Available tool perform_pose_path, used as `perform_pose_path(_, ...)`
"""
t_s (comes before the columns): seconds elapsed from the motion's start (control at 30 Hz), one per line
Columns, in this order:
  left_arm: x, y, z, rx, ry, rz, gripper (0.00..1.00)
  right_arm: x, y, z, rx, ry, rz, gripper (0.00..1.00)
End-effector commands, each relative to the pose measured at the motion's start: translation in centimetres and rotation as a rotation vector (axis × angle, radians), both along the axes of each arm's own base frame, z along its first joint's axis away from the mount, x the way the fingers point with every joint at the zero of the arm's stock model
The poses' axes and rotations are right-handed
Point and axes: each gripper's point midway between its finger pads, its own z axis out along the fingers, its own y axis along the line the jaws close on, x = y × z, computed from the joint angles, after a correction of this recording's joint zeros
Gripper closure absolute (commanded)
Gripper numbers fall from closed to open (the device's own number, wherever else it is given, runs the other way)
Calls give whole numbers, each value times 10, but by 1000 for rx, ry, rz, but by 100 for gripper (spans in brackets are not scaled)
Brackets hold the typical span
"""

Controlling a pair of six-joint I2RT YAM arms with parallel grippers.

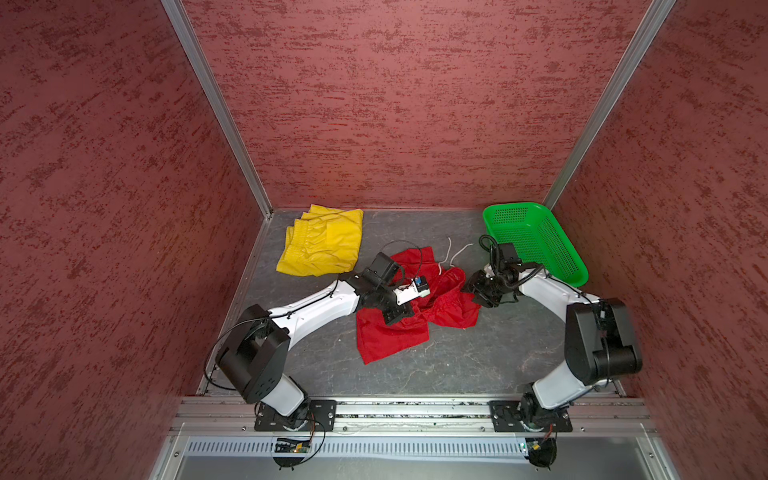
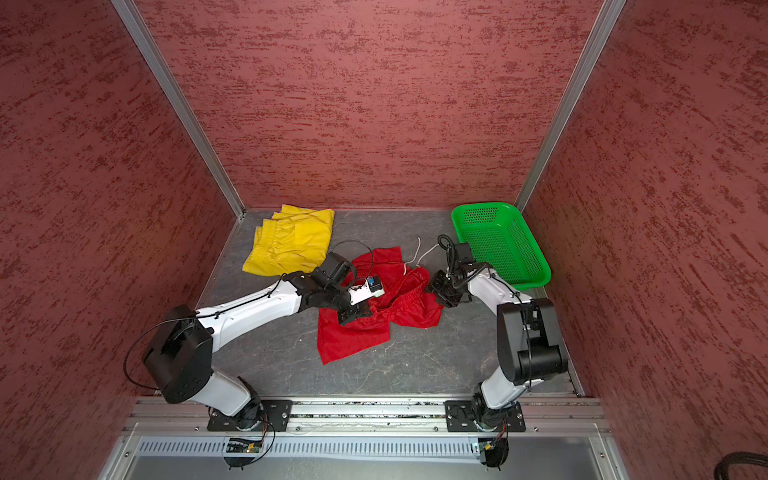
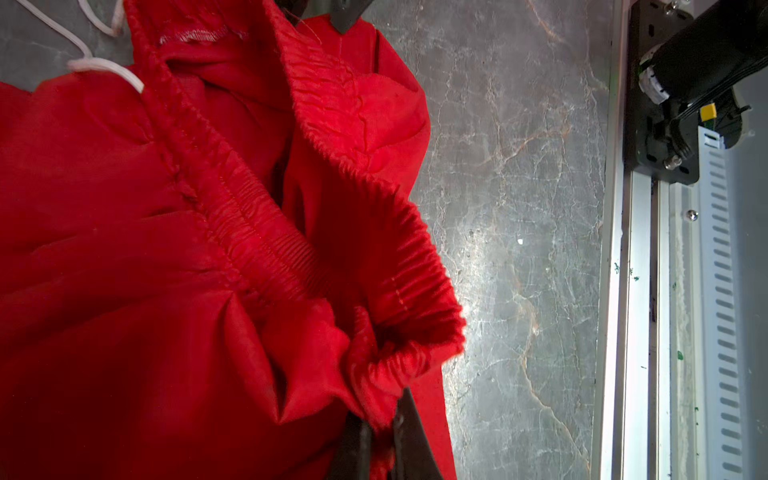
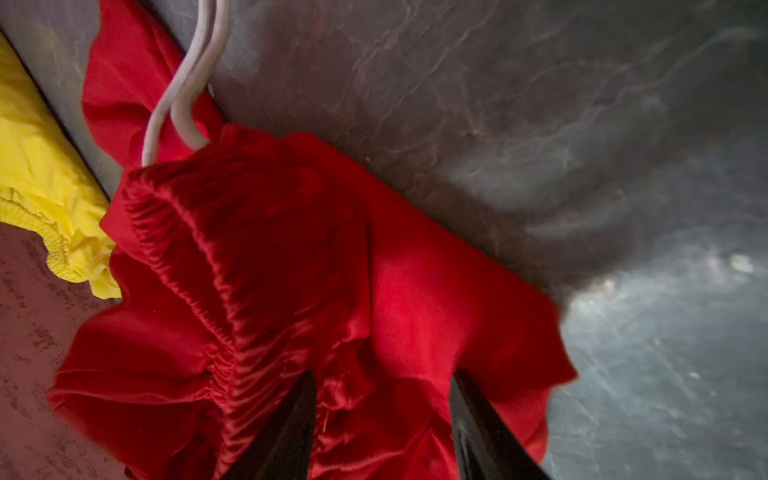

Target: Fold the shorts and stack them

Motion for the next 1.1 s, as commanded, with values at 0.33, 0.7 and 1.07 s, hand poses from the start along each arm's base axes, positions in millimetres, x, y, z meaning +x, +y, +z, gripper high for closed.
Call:
perform_pose_path(0.33,2,3,1,27,-49,0,94,35,-7,47,-93,-109,72,45)
perform_pose_path(0.7,-2,2,-1,28,-33,2,94,65,1,7,-115,-75,125,46)
perform_pose_path(1.07,14,6,26,-12,-93,121,95,101,-4,45,-136,-204,97,100)
